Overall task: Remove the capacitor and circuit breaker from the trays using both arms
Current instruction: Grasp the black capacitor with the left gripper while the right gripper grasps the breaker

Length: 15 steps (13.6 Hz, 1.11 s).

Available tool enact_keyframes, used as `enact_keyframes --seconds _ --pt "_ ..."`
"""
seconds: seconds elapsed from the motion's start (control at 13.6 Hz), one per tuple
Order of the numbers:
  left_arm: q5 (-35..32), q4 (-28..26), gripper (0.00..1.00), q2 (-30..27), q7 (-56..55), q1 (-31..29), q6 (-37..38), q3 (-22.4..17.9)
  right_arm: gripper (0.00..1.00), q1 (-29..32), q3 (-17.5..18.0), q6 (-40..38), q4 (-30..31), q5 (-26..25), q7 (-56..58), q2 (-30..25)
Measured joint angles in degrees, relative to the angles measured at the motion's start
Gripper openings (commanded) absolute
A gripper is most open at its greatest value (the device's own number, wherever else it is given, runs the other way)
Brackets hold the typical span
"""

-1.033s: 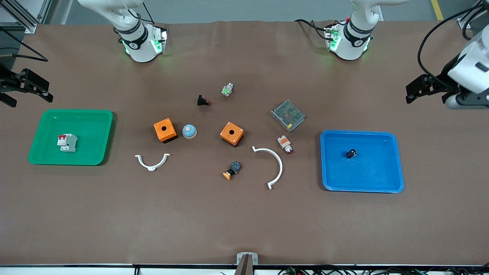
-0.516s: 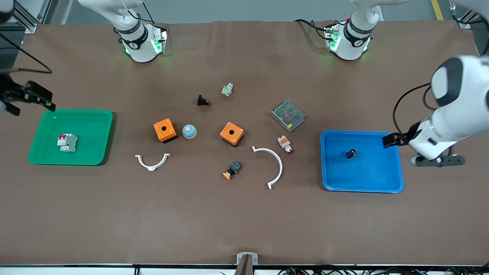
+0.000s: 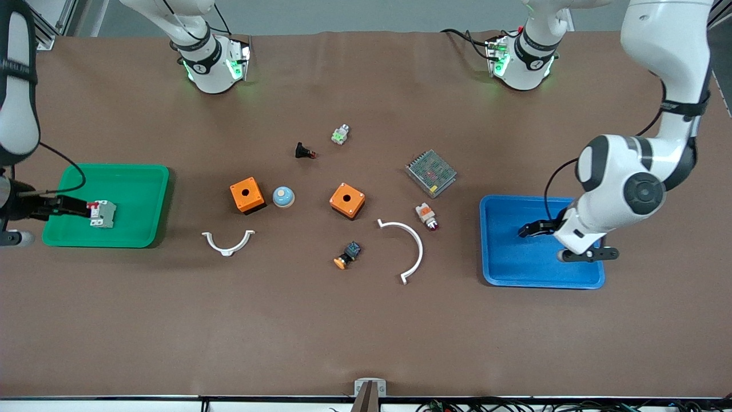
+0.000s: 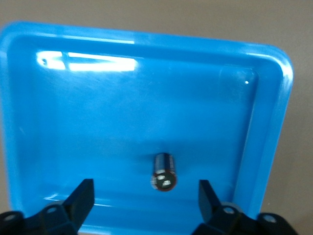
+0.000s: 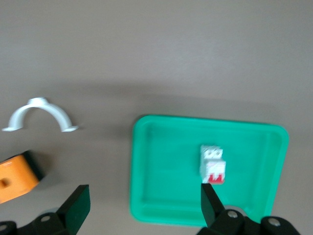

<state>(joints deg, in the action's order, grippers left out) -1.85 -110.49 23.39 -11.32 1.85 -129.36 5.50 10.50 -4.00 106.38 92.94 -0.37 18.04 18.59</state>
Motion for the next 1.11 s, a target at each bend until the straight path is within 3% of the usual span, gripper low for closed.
enact_keyframes --seconds 0.59,1.11 --pt "0.0 -5.2 0.75 2.6 -2.2 1.3 -5.8 -0.2 1.0 9.9 -0.1 19.5 -0.2 0.0 13.0 14.0" --pt "0.0 -5.5 0.55 4.7 -2.2 1.2 -8.2 -0.2 0.99 11.5 -0.1 21.4 0.2 0.0 14.6 20.6"
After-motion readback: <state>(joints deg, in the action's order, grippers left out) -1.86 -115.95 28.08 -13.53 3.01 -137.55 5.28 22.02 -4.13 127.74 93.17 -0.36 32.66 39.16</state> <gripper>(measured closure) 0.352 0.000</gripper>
